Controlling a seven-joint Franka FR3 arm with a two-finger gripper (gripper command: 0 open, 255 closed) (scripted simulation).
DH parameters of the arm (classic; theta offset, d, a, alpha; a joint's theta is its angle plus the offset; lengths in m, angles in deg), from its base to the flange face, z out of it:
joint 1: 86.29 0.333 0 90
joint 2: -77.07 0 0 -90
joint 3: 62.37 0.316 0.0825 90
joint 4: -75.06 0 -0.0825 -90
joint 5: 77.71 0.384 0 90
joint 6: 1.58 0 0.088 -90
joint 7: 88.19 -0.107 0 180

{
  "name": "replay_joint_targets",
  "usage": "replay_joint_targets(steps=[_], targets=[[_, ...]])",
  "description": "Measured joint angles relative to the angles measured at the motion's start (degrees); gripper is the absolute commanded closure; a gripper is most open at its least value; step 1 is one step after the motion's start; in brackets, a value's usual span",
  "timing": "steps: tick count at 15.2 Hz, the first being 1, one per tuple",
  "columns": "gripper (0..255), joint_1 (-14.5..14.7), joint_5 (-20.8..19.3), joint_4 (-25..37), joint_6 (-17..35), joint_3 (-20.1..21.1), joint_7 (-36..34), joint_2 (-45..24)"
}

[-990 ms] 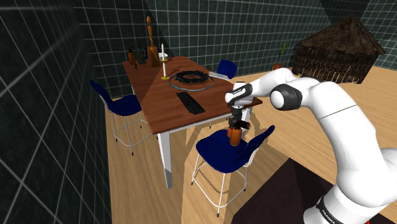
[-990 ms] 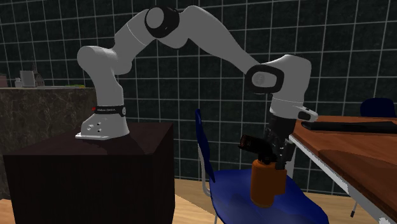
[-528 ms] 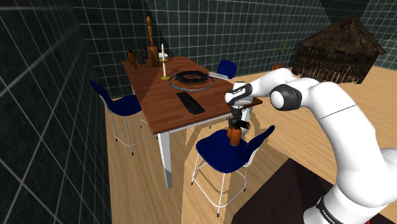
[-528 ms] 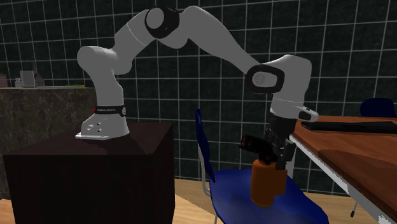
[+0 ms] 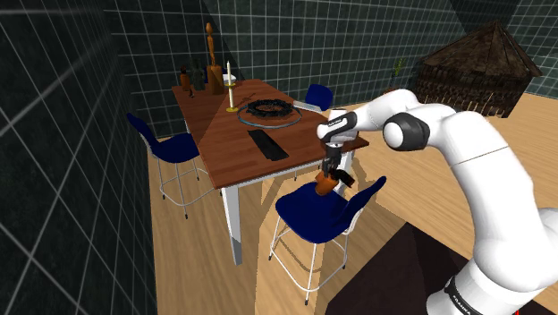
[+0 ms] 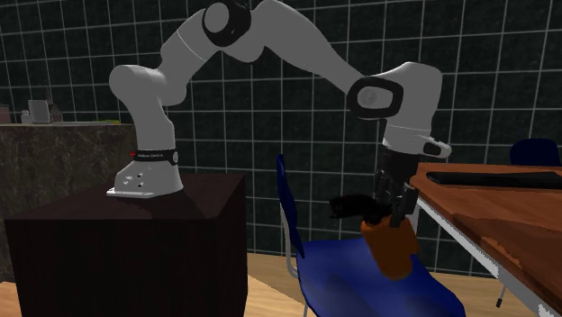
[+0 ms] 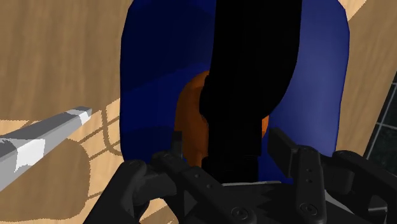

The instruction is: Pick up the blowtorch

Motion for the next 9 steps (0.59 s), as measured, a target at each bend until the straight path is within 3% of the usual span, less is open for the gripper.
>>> replay_joint_targets(steps=[9], targets=[[255,0.2,-0.5,-0.5,-3.7,-0.5,-0.3,4.2]])
